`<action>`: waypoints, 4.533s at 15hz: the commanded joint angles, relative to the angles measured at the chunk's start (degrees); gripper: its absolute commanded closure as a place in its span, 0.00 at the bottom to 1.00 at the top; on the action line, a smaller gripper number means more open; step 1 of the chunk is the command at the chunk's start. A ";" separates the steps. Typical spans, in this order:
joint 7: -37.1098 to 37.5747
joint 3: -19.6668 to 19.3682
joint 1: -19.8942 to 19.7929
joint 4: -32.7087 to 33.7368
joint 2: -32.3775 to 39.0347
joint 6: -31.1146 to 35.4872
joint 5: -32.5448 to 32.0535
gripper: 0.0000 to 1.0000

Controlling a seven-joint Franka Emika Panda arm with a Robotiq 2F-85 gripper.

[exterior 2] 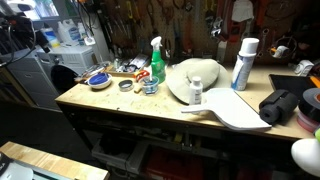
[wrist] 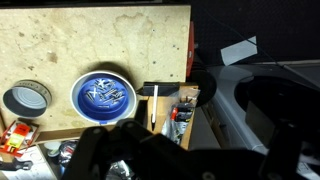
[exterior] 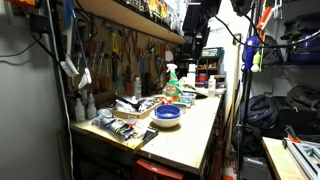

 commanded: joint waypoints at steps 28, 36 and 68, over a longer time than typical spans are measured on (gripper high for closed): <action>11.81 0.71 -11.66 -4.20 10.58 18.16 -9.56 0.00; 17.10 -2.25 -15.12 -3.64 18.42 21.82 -12.92 0.00; 33.88 -9.97 -8.39 5.30 38.49 25.55 -17.13 0.90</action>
